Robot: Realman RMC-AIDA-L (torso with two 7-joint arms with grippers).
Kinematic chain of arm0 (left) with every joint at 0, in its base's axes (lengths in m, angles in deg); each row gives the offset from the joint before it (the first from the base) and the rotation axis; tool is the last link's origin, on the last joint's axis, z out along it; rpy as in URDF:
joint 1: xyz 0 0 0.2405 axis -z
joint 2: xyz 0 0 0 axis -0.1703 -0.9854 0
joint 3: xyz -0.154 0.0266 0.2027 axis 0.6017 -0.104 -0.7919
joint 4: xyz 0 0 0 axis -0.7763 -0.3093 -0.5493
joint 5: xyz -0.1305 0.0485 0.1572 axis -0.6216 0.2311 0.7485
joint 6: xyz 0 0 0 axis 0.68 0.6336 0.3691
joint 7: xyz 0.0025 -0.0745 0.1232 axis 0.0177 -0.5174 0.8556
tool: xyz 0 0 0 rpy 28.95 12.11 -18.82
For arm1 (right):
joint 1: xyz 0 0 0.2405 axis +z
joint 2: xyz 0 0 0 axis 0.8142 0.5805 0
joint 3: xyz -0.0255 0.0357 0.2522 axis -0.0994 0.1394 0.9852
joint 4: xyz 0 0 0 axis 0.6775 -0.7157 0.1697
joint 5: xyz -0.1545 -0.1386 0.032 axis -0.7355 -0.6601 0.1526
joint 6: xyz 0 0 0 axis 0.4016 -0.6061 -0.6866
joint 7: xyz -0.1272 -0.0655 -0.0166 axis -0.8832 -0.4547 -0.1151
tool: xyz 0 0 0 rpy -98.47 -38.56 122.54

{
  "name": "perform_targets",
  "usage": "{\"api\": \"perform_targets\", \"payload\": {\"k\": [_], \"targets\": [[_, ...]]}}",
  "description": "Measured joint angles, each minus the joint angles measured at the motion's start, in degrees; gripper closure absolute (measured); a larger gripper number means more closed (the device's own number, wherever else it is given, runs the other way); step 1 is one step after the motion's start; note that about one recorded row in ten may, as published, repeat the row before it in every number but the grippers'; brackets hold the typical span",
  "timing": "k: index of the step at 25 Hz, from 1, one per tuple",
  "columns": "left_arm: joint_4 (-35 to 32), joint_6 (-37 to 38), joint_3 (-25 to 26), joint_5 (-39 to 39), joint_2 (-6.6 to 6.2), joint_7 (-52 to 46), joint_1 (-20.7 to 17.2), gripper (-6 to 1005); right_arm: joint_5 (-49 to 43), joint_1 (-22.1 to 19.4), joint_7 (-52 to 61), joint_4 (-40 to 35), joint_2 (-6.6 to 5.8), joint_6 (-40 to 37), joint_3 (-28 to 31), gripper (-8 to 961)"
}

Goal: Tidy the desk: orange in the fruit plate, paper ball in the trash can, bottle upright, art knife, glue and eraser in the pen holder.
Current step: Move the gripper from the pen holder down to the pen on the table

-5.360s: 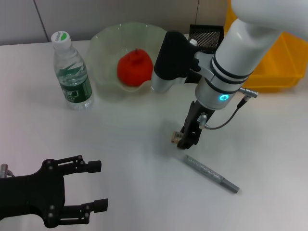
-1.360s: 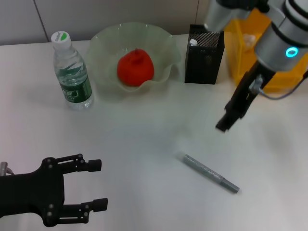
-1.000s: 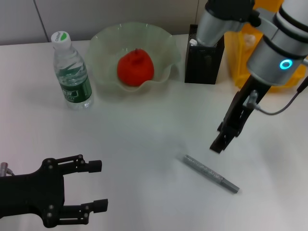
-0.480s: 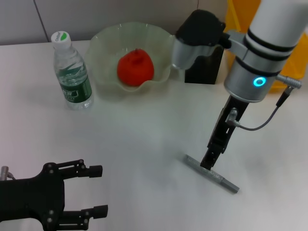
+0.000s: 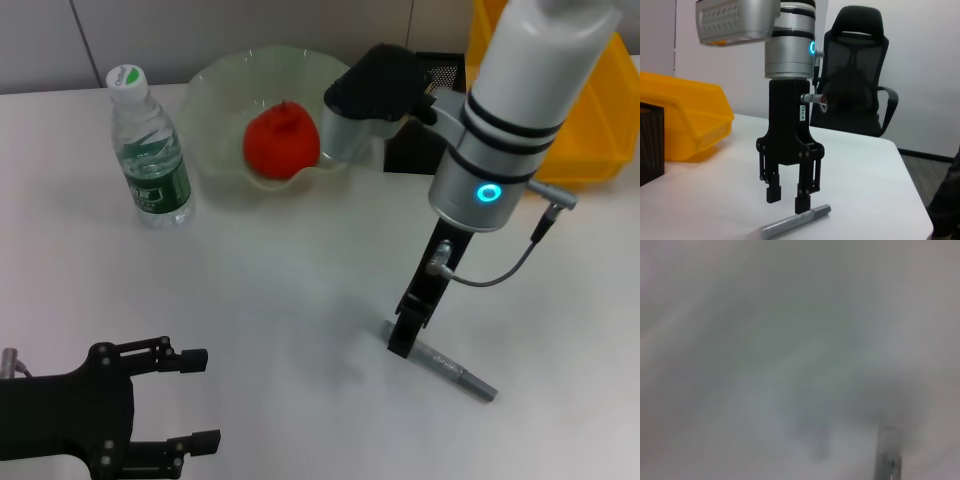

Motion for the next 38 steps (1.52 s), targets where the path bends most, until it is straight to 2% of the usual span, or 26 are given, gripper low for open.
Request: {"api": "perform_targets", "payload": {"k": [2, 5, 12, 27, 38], "targets": [[0.18, -0.27, -0.01, 0.08, -0.07, 0.42, 0.01, 217, 1.04, 0.94, 1.43, 2.07, 0.05, 2.23, -2.14, 386], [0.23, -0.41, -0.01, 0.1, -0.09, 0.85, -0.04, 217, 1.81, 1.12, 2.67, 2.32, 0.05, 3.48, -3.89, 387], [0.49, -1.08, -0.05, 0.14, 0.07, 1.04, -0.1, 217, 3.15, 1.63, 7.73, 2.3, 0.05, 6.84, -12.5, 387], [0.58, -1.28, -0.1, 0.14, 0.2, 1.74, -0.57, 216, 5.19, 2.83, 11.67, 2.97, 0.03, 9.73, -19.87, 386], [1.26, -1.29, -0.12, 0.13, 0.2, 3.0, -0.57, 216, 7.32, 2.98, 12.12, 4.38, 0.03, 11.05, -21.74, 522]]}}
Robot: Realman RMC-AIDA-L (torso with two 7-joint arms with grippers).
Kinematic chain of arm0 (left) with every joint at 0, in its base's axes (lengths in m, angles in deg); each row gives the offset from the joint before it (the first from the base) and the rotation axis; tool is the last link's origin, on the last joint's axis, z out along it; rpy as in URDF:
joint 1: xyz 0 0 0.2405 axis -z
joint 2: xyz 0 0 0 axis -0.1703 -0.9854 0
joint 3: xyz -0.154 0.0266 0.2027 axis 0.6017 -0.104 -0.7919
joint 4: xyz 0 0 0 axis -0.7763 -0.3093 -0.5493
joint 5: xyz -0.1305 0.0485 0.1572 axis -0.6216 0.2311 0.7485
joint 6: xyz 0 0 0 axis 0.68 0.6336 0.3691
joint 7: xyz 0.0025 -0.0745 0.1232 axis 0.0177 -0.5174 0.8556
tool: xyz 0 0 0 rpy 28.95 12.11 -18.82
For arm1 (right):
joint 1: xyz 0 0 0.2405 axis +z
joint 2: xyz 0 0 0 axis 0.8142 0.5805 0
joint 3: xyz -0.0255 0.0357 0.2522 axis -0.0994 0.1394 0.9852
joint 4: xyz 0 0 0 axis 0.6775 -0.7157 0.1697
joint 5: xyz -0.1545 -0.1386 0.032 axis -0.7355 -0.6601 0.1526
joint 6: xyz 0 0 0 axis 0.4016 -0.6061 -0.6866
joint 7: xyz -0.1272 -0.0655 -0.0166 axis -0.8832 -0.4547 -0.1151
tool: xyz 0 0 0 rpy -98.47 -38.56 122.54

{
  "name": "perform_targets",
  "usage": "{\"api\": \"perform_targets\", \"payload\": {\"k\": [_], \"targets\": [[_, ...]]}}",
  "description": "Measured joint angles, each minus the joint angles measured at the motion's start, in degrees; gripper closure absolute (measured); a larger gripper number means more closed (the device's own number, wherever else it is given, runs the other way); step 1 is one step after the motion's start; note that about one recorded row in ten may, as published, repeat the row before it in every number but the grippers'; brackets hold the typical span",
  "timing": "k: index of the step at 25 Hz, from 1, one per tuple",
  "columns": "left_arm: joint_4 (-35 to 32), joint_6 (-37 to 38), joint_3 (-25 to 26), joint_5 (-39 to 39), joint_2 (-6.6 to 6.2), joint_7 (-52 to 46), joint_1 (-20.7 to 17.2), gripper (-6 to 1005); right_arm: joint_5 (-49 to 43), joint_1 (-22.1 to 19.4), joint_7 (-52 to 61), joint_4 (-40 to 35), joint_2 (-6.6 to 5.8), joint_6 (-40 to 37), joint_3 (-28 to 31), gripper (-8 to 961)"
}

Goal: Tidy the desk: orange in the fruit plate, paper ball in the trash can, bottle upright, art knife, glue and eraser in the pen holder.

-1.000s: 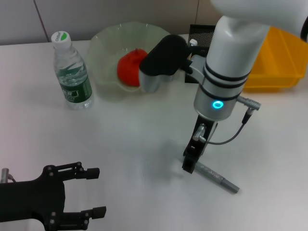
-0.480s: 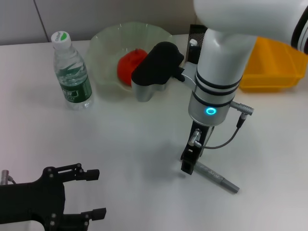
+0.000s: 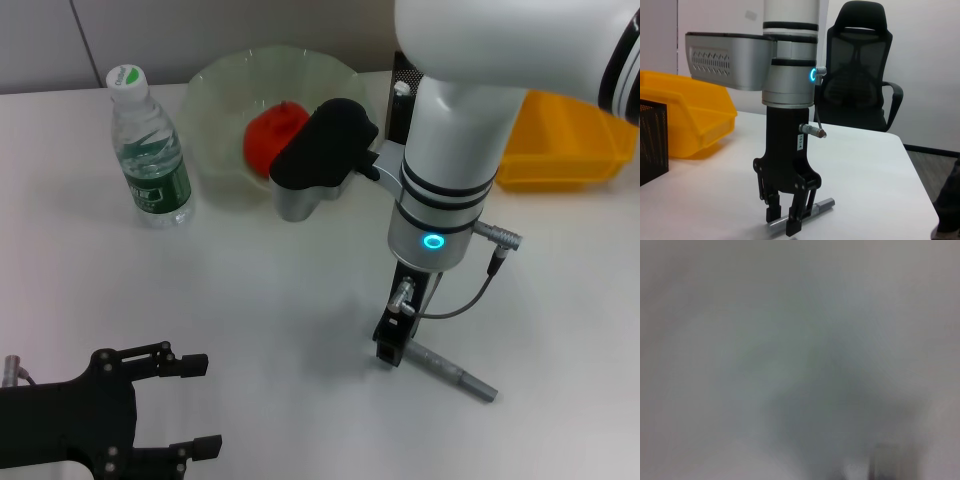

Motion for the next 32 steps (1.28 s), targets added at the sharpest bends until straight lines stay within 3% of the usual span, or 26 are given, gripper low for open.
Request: {"api": "perform_targets", "payload": {"k": [8, 13, 18, 23, 32], "targets": [[0.03, 0.0, -0.01, 0.0, 0.0, 0.02, 0.0, 216, 0.23, 0.06, 0.46, 0.14, 0.0, 0.84, -1.56, 573], [0.03, 0.01, 0.09, 0.0, 0.0, 0.05, 0.01, 217, 0.23, -0.11, 0.11, -0.79, 0.0, 0.65, -1.64, 746], [0.03, 0.01, 0.12, 0.0, -0.05, 0.1, -0.07, 217, -0.01, -0.76, -0.01, -3.83, -0.27, -1.53, -0.31, 794], [0.03, 0.01, 0.12, 0.0, -0.08, 0.11, -0.14, 217, -4.41, -2.77, -1.69, -9.51, -0.57, -5.55, 7.36, 804], [0.03, 0.09, 0.12, 0.0, -0.25, 0.1, -0.17, 216, -13.69, -6.69, -8.84, -21.01, -1.14, -10.36, 29.71, 806]]}}
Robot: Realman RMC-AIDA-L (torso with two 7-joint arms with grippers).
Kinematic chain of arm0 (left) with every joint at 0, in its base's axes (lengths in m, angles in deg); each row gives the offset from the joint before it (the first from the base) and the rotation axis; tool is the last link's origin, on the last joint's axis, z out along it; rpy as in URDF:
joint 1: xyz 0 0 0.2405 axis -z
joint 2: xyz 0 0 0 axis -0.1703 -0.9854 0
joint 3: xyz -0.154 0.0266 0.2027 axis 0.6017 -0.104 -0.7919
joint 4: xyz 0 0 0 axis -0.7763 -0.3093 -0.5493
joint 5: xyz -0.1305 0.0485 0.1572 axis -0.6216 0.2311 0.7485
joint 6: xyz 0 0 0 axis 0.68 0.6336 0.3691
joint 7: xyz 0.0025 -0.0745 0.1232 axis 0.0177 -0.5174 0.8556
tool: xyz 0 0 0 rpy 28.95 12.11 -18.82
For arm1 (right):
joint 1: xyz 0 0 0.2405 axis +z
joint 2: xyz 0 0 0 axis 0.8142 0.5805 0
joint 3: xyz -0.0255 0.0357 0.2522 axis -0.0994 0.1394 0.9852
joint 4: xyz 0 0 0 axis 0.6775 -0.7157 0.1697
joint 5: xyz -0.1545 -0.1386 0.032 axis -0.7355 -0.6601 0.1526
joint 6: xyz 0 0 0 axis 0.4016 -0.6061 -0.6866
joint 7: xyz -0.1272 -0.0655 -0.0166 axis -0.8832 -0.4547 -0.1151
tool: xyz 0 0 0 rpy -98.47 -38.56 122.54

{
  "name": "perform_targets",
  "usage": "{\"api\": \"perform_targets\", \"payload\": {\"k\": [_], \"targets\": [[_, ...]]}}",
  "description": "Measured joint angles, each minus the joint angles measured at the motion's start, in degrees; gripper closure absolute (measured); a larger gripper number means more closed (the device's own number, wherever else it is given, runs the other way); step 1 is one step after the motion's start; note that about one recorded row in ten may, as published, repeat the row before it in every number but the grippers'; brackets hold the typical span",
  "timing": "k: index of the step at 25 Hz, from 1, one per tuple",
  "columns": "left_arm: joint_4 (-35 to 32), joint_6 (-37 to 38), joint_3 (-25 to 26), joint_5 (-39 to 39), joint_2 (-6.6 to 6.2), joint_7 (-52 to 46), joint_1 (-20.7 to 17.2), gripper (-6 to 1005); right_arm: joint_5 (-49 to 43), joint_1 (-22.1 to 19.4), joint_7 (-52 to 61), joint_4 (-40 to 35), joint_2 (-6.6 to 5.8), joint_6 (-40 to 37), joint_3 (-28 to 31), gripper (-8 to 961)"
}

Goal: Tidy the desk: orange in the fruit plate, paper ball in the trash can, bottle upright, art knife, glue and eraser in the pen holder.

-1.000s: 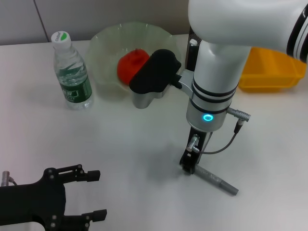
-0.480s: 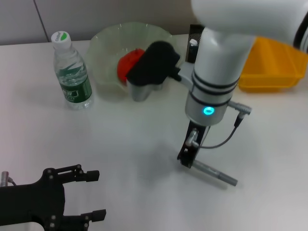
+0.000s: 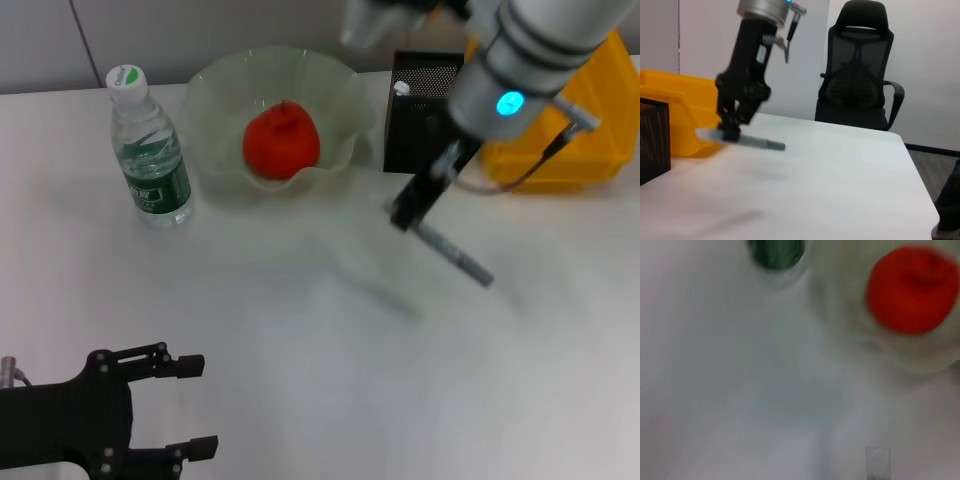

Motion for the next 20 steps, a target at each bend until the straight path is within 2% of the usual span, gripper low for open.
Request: {"api": "perform_targets", "payload": {"k": [2, 7, 11, 17, 20], "targets": [[0.0, -0.03, 0.05, 0.0, -0.07, 0.0, 0.0, 216, -0.3, -0.09, -2.64, -0.28, -0.56, 0.72, 4.76, 807], [0.0, -0.09, 0.08, 0.0, -0.1, 0.0, 0.05, 217, -1.08, -0.1, -4.68, 0.28, -1.74, 3.31, 7.99, 808], [0.0, 0.01, 0.09, 0.0, -0.1, 0.0, 0.09, 217, -1.1, -0.1, -5.53, -0.09, -2.13, 5.41, 9.53, 809], [0.0, 0.04, 0.09, 0.0, -0.1, 0.0, 0.05, 216, -1.11, -0.48, -8.54, 0.16, -2.88, 15.59, 15.28, 810], [0.0, -0.14, 0.09, 0.0, -0.05, 0.01, -0.11, 216, -0.94, -0.68, -9.17, 0.17, -3.21, 18.84, 15.91, 810]]}}
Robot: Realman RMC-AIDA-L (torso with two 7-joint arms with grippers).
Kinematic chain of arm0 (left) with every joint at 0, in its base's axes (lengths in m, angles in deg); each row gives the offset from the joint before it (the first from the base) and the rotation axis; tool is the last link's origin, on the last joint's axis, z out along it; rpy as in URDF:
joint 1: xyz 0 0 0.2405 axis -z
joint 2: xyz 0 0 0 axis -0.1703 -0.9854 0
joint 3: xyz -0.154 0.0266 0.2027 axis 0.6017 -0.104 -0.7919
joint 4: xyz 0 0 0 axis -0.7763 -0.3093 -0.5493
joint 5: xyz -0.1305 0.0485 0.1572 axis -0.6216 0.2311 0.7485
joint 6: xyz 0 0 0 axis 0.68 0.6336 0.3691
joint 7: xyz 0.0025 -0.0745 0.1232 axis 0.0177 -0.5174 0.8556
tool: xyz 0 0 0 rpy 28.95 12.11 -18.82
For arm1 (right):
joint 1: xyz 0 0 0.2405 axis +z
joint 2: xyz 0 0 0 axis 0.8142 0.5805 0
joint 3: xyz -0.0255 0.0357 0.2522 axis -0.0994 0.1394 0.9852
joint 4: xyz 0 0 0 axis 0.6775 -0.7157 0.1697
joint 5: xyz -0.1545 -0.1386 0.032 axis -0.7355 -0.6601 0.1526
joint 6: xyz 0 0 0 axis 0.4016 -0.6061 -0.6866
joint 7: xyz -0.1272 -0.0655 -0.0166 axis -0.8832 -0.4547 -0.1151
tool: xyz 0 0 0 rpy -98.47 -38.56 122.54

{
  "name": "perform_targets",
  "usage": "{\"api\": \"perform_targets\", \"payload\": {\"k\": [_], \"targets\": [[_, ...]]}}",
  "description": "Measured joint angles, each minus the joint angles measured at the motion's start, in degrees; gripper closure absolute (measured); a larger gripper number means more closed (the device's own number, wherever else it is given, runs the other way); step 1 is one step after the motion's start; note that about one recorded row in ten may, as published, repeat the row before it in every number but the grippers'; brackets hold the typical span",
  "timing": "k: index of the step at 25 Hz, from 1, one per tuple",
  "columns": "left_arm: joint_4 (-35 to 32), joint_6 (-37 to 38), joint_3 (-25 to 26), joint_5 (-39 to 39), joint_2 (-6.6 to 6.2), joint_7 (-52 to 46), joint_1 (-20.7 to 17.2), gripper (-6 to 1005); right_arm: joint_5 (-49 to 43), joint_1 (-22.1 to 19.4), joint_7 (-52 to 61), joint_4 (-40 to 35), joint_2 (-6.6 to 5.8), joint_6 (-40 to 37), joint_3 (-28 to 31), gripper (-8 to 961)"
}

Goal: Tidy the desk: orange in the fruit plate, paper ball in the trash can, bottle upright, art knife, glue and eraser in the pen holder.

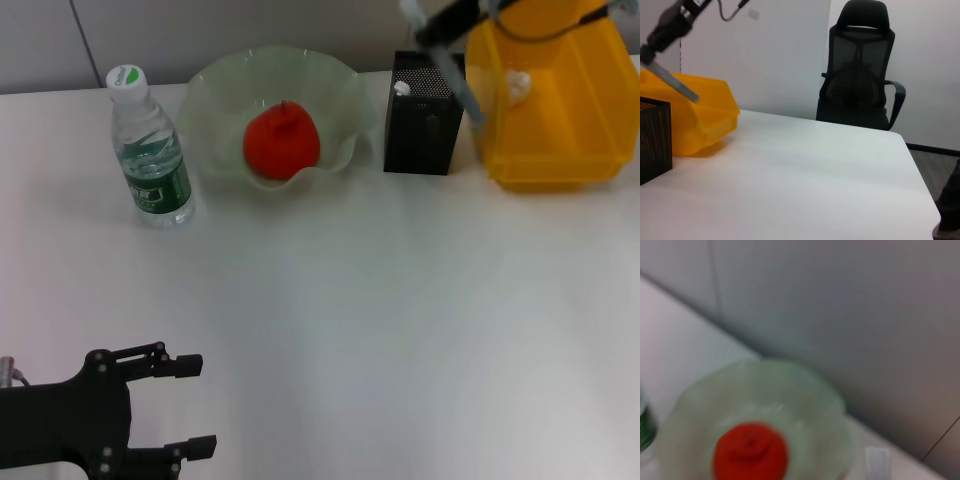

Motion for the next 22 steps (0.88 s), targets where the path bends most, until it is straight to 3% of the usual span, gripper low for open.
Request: {"api": "perform_targets", "payload": {"k": [6, 15, 19, 22], "targets": [[0.0, -0.14, 0.1, -0.1, 0.09, 0.61, -0.17, 216, 1.64, -1.18, -3.51, 1.79, -0.2, 10.1, 0.18, 811], [-0.01, -0.45, 0.59, -0.33, 0.15, 0.71, -0.08, 216, 10.3, -2.28, -11.07, 7.95, -0.06, 17.25, 0.23, 812], [0.0, -0.47, 0.72, -0.39, 0.18, 0.74, -0.04, 216, 11.1, -2.78, -12.55, 10.2, 0.54, 19.43, 0.26, 812], [0.2, -0.62, 0.73, -0.42, 0.19, 0.77, 0.14, 216, 13.12, -4.67, -16.81, 10.57, 2.07, 22.08, 0.25, 813]]}}
